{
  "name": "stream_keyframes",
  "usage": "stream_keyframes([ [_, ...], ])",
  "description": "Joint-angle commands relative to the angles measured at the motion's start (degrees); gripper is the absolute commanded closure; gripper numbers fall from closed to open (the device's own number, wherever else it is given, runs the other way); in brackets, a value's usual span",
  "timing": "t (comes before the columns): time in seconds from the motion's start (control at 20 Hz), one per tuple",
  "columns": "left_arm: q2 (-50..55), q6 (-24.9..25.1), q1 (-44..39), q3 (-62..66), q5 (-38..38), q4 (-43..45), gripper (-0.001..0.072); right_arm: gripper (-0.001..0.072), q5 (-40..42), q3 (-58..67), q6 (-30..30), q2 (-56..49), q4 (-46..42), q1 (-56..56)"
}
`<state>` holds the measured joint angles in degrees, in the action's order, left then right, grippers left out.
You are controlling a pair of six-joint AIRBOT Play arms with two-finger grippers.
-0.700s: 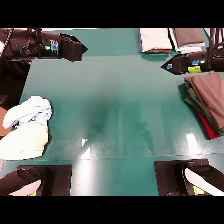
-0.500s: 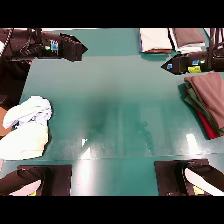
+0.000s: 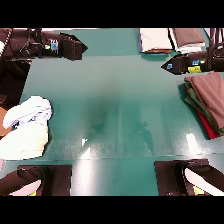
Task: Fold the shirts.
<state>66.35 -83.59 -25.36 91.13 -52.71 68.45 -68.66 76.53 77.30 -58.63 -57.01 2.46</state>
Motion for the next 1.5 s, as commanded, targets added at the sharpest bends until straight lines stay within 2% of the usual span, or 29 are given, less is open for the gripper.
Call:
stream_keyframes([
  [0.0, -0.2, 0.0, 1.3, 0.0, 2.5, 4.8, 0.0683, 0.0694, -0.1, 0.0, 0.0, 0.0, 0.0, 0.1],
  [0.05, -0.2, -0.8, 3.5, 0.0, -0.6, 7.8, 0.0625, 0.0694, -0.1, 0.0, 0.0, 0.0, 0.0, 0.1],
  [0.1, -0.2, -3.0, 6.8, 0.0, -5.6, 11.1, 0.0295, 0.0694, -0.3, 0.0, 0.0, 0.1, 0.0, 0.1],
  [0.15, -0.2, -5.7, 10.3, -0.8, -9.9, 14.2, 0.0123, 0.0694, -0.6, 0.0, 0.0, 0.1, 0.0, 0.1],
  [0.25, -0.2, -6.9, 17.9, -5.2, -15.6, 19.9, 0.0119, 0.0694, -0.7, 0.0, 0.0, 0.0, 0.0, 0.1],
  [0.35, -0.2, -6.8, 24.6, -13.1, -16.1, 21.9, 0.0119, 0.0694, -0.5, 0.0, 0.0, 0.0, 0.0, 0.1],
  [0.55, -0.2, -6.9, 33.5, -29.6, -7.3, 21.9, 0.0118, 0.0694, -0.5, 0.0, 0.0, 0.0, 0.0, 0.1],
  [0.7, 0.2, -6.9, 36.2, -37.3, -0.9, 21.9, 0.0119, 0.0694, -0.5, 0.0, 0.0, -0.1, 0.0, 0.1],
  [0.85, 1.7, -6.9, 36.3, -39.6, -0.9, 22.6, 0.0123, 0.0694, -0.4, 0.0, 0.0, 0.0, 0.0, 0.1],
  [0.9, 1.7, -7.0, 36.3, -39.6, -0.7, 22.6, 0.0267, 0.0694, -0.4, 0.0, 0.0, 0.0, 0.0, 0.1],
  [0.95, 1.5, -7.0, 36.3, -39.2, -0.7, 22.7, 0.0474, 0.0694, -0.4, 0.0, 0.0, 0.0, 0.0, 0.1],
  [1.05, 0.5, -7.0, 36.3, -36.7, -0.9, 22.7, 0.0686, 0.0694, 0.4, 0.0, 0.0, 0.0, 0.0, 0.1],
  [1.25, -8.4, -5.7, 34.8, -23.3, -0.9, 22.7, 0.0687, 0.0695, 1.3, 4.8, 0.0, 0.0, 0.0, 0.1],
  [1.45, -16.2, -1.4, 24.1, -5.6, -5.4, 22.7, 0.0688, 0.0695, 2.5, 14.6, 0.1, 0.0, -0.2, -0.3],
])
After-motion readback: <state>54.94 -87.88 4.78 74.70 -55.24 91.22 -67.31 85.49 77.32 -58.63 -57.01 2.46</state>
